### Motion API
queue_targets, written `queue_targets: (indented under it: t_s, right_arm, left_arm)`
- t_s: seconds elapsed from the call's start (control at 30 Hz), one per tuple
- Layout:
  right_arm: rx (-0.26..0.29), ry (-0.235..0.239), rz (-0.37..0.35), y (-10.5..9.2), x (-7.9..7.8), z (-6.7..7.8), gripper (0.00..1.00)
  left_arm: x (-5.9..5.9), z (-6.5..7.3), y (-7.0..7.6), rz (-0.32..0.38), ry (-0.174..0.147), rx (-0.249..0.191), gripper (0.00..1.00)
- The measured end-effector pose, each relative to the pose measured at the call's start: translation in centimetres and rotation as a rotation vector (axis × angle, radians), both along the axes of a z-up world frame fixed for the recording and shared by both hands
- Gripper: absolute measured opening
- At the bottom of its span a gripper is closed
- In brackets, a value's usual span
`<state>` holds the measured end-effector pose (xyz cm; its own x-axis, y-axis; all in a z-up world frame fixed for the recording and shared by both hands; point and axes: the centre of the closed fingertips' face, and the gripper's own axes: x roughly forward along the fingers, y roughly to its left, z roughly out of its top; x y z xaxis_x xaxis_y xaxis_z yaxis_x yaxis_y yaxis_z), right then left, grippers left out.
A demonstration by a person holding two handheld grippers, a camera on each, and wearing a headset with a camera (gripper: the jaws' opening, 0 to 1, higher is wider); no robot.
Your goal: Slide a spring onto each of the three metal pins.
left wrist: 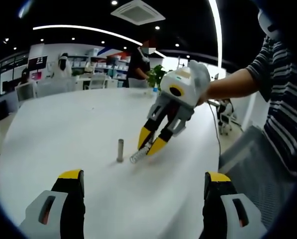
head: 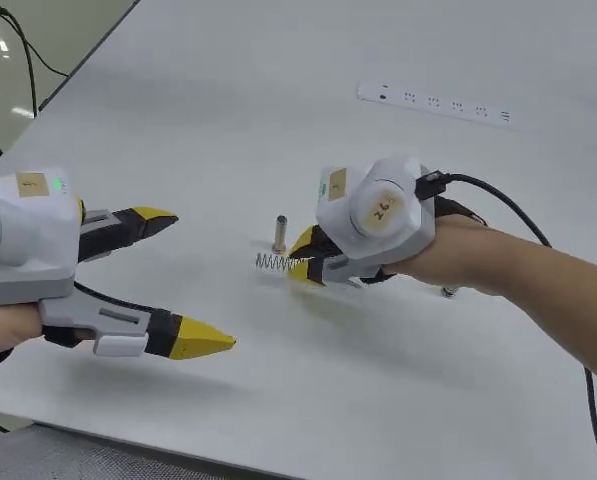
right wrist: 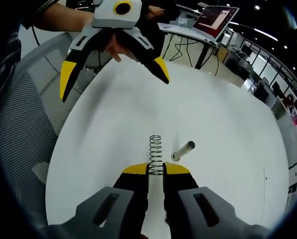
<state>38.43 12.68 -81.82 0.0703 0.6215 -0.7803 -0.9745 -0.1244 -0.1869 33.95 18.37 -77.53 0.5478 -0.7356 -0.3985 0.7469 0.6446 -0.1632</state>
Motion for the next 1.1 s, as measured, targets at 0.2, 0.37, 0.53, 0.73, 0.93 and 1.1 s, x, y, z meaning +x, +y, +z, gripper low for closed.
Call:
queue_targets:
  t_s: [0.2, 0.37, 0.53, 0.73, 0.93, 1.1]
  right_arm:
    - [0.023, -0.006, -0.046, -2.0, 0.3, 1.7, 0.08]
    - [0.040, -0.001, -0.087, -3.9, 0.3, 2.6, 0.08]
    - [0.032, 0.002, -0.114, -5.7, -0.3, 2.5, 0.08]
    - [0.015, 0.005, -0.144, -7.4, -1.1, 1.8, 0.08]
    - [0.004, 0.004, -0.150, -8.1, -1.7, 1.3, 0.08]
    - [0.020, -0.010, -0.137, -7.9, -1.8, 1.6, 0.08]
  left_arm:
    - [0.3, 0.1, -0.9, -0.027, 0.001, -0.003, 0.97]
    - [0.3, 0.1, -1.8, -0.055, 0.004, 0.000, 0.97]
    - [0.8, 0.2, -2.2, -0.065, 0.001, -0.003, 0.96]
    - [0.9, 0.2, -2.7, -0.080, 0.003, 0.002, 0.92]
    - [0.9, 0.0, -3.0, -0.085, 0.005, 0.001, 0.88]
    - [0.7, 0.2, -3.8, -0.112, 0.008, -0.009, 0.86]
